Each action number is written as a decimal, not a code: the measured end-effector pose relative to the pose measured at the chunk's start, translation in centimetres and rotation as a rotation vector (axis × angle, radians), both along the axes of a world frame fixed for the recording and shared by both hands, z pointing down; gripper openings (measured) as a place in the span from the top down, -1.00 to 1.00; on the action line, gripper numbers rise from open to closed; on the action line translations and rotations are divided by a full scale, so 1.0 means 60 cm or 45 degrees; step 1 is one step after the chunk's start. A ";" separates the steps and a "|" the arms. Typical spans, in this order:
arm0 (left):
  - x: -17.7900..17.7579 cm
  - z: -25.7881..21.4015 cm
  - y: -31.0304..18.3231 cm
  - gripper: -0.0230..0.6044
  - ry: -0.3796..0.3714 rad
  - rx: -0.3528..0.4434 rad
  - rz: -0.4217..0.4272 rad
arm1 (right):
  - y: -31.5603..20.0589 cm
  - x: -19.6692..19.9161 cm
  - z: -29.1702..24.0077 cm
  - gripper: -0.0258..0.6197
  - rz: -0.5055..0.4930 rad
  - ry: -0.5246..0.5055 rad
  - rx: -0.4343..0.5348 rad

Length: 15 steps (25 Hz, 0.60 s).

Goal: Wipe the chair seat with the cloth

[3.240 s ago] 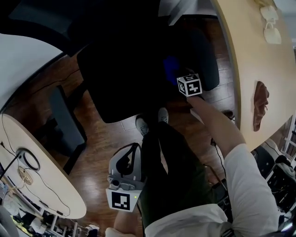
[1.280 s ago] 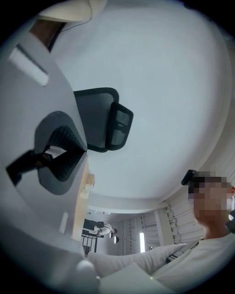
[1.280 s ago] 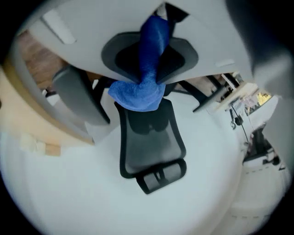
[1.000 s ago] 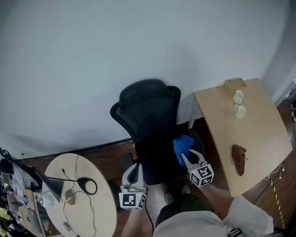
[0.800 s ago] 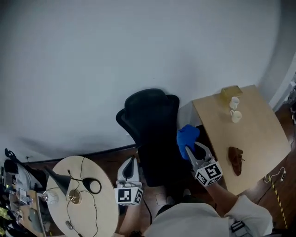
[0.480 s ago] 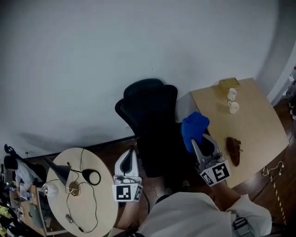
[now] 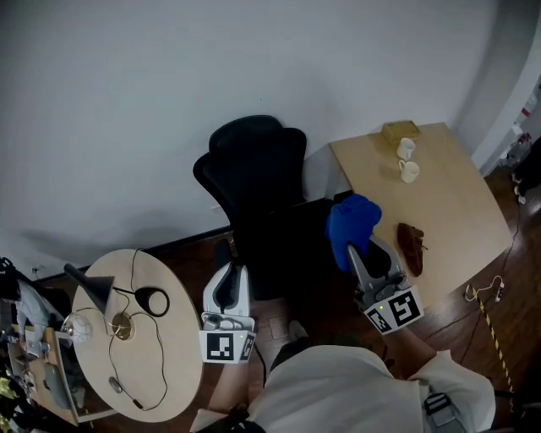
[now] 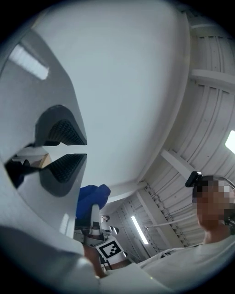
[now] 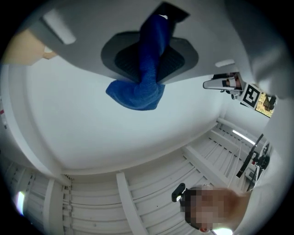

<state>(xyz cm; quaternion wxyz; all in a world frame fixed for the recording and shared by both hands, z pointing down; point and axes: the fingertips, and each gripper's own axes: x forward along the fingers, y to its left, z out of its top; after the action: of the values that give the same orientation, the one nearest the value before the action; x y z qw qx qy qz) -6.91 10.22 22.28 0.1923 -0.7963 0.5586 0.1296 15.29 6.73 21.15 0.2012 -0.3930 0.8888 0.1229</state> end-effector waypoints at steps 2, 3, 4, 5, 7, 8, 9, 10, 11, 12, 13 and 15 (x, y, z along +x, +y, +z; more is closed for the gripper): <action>0.017 0.004 0.040 0.71 -0.016 -0.006 -0.004 | 0.037 0.016 0.002 0.63 -0.016 -0.004 0.010; 0.028 0.008 0.060 0.71 -0.020 -0.013 -0.012 | 0.057 0.027 0.004 0.63 -0.024 -0.004 0.017; 0.040 0.010 0.082 0.71 -0.022 -0.014 -0.021 | 0.080 0.038 0.005 0.63 -0.032 -0.005 0.025; 0.054 0.011 0.107 0.71 -0.023 -0.008 -0.029 | 0.106 0.051 0.006 0.63 -0.041 -0.005 0.033; 0.088 0.009 0.163 0.74 -0.021 0.013 -0.035 | 0.164 0.077 0.011 0.62 -0.064 -0.002 0.046; 0.109 0.008 0.192 0.74 -0.020 0.020 -0.035 | 0.194 0.093 0.013 0.62 -0.075 0.002 0.050; 0.131 0.007 0.220 0.74 -0.021 0.024 -0.035 | 0.223 0.111 0.015 0.62 -0.084 0.005 0.053; 0.154 0.011 0.249 0.74 -0.024 0.025 -0.041 | 0.252 0.131 0.019 0.62 -0.090 0.006 0.055; 0.175 0.022 0.278 0.74 -0.029 0.022 -0.053 | 0.280 0.151 0.027 0.62 -0.096 0.003 0.054; 0.195 0.039 0.307 0.74 -0.032 0.016 -0.067 | 0.307 0.170 0.040 0.62 -0.103 -0.004 0.050; 0.213 0.061 0.335 0.74 -0.030 0.007 -0.078 | 0.333 0.188 0.056 0.62 -0.110 -0.016 0.044; 0.248 0.108 0.389 0.74 -0.022 -0.022 -0.081 | 0.382 0.221 0.089 0.62 -0.123 -0.038 0.026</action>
<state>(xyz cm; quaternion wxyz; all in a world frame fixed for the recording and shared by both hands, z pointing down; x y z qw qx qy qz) 7.95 33.55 28.73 0.1944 -0.7808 0.5832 0.1119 28.57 29.66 26.51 0.2242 -0.3493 0.9023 0.1163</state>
